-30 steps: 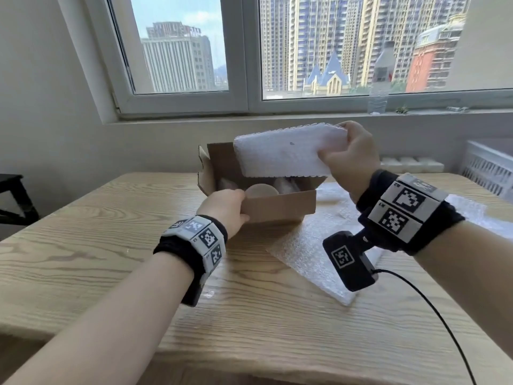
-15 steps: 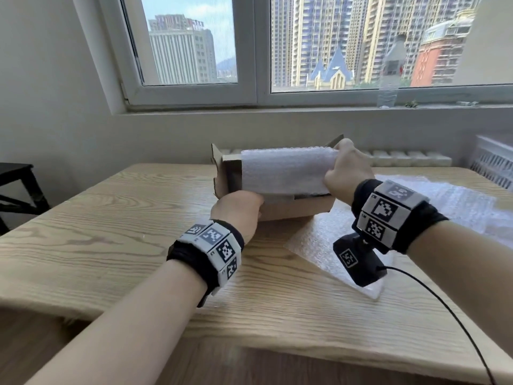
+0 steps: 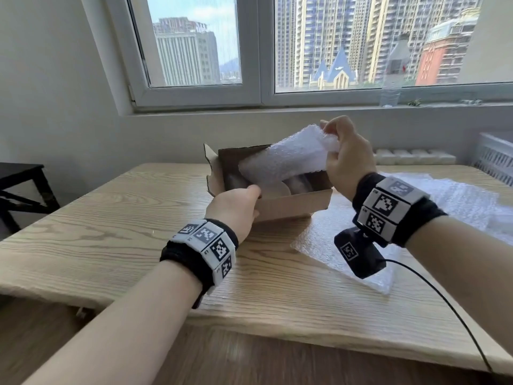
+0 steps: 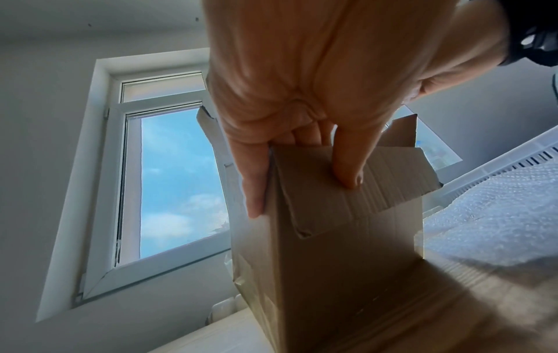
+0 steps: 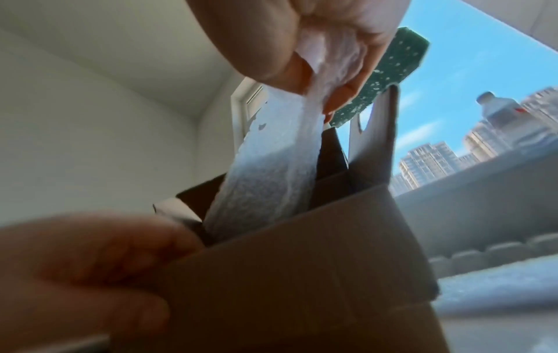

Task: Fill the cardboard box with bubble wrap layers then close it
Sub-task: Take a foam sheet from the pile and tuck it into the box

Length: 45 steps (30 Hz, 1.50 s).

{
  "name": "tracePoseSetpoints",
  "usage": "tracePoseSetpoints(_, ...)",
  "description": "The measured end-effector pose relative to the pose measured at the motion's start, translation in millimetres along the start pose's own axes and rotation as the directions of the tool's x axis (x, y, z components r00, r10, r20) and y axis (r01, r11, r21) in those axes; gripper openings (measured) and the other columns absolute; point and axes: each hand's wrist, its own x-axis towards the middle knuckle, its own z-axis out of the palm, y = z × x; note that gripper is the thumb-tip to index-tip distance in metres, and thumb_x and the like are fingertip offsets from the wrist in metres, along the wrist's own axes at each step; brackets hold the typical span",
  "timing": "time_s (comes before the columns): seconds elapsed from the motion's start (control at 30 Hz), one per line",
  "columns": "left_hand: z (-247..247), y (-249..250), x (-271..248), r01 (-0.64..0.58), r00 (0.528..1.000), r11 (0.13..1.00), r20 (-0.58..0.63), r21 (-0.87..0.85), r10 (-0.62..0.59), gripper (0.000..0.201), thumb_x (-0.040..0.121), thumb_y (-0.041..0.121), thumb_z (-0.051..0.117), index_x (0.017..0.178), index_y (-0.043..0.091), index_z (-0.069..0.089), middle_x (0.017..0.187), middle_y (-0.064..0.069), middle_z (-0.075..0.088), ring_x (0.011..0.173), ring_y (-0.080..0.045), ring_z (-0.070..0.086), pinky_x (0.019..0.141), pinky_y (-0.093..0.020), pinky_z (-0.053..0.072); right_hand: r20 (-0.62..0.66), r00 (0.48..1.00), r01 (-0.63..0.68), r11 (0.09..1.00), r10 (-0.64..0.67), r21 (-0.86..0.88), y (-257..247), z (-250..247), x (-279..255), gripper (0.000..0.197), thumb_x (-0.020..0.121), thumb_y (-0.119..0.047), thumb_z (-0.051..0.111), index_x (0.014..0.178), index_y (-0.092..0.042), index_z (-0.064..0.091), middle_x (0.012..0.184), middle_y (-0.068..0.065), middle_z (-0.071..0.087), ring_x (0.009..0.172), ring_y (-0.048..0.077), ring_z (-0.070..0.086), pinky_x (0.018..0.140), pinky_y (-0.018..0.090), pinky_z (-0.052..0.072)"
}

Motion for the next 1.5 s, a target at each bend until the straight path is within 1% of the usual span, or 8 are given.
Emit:
tracePoseSetpoints(0.2,1,0,0,-0.02,1.0,0.999,0.015,0.048,0.019,0.023,0.092,0.021,0.052,0.112,0.014,0.057,0.109,-0.01,0.065,0.105,-0.034,0.059,0.08,-0.038,0.049,0.204,0.964,-0.181,0.983,0.172,0.027,-9,9,1,0.038,0.08,0.007,0.041,0.115,-0.006,0.052,0.094,0.005,0.05,0.073,0.016,0.05,0.063,0.023,0.041)
tracePoseSetpoints(0.4,1,5,-6,0.016,1.0,1.0,0.007,0.012,-0.016,0.027,0.091,0.022,0.054,0.115,0.013,0.045,0.114,-0.01,0.058,0.097,-0.036,0.061,0.078,-0.04,0.051,0.388,0.828,-0.341,0.913,0.405,-0.226,-19,31,6,0.006,0.09,-0.004,0.047,0.084,-0.006,0.048,0.077,0.007,0.047,0.089,0.027,0.052,0.075,0.029,0.038)
tracePoseSetpoints(0.63,4,10,-4,0.071,0.993,0.993,0.091,0.091,-0.079,0.059,0.09,0.022,0.056,0.141,0.02,0.028,0.155,-0.005,0.013,0.111,-0.036,0.058,0.082,-0.04,0.048,0.432,0.836,-0.201,0.921,0.339,-0.334,-13,51,5,0.034,0.09,-0.009,0.051,0.123,-0.003,0.049,0.126,0.019,0.057,0.119,0.033,0.055,0.095,0.033,0.043)
tracePoseSetpoints(0.83,5,17,-3,0.084,0.99,0.981,0.098,0.173,-0.102,0.038,0.085,0.018,0.06,0.122,0.016,0.05,0.136,-0.007,0.037,0.109,-0.033,0.056,0.081,-0.04,0.046,0.337,0.942,0.179,0.853,-0.004,-0.49,-20,30,-16,0.04,0.084,-0.007,0.055,0.123,-0.006,0.049,0.128,0.013,0.044,0.12,0.031,0.041,0.102,0.035,0.035)
tracePoseSetpoints(0.97,0,17,1,0.09,0.982,0.986,0.155,0.141,-0.112,0.035,0.087,0.035,0.059,0.118,0.019,0.056,0.126,-0.008,0.047,0.113,-0.033,0.054,0.087,-0.04,0.046,0.496,0.868,0.252,0.848,0.014,-0.466,-23,36,-24,0.034,0.089,-0.008,0.047,0.122,-0.011,0.055,0.123,0.011,0.049,0.118,0.031,0.041,0.096,0.041,0.045)
tracePoseSetpoints(1.07,-1,18,0,0.116,0.977,0.988,0.166,0.103,-0.133,0.036,0.084,0.043,0.06,0.114,0.022,0.06,0.122,-0.008,0.051,0.113,-0.031,0.054,0.088,-0.038,0.046,0.611,0.753,0.13,0.856,0.243,-0.501,-22,48,-16,0.047,0.094,-0.017,0.04,0.14,-0.025,0.036,0.136,0.016,0.037,0.127,0.039,0.033,0.105,0.044,0.036)
tracePoseSetpoints(1.23,1,19,-3,0.137,0.977,0.985,0.149,0.103,-0.151,0.034,0.084,0.044,0.06,0.111,0.024,0.06,0.122,-0.011,0.048,0.11,-0.032,0.055,0.087,-0.039,0.046,0.712,0.653,0.215,0.838,0.258,-0.501,-20,64,-2,0.048,0.101,-0.037,0.025,0.144,-0.021,0.036,0.152,0.009,0.034,0.14,0.028,0.032,0.113,0.035,0.026)
tracePoseSetpoints(1.5,-2,21,-1,0.128,0.97,0.985,0.194,0.115,-0.148,0.032,0.087,0.042,0.058,0.112,0.023,0.056,0.12,-0.008,0.057,0.114,-0.03,0.054,0.087,-0.038,0.044,0.722,0.641,0.199,0.851,0.262,-0.485,-9,70,1,0.048,0.097,-0.041,0.032,0.133,-0.016,0.053,0.14,0.011,0.051,0.129,0.029,0.046,0.107,0.035,0.038)
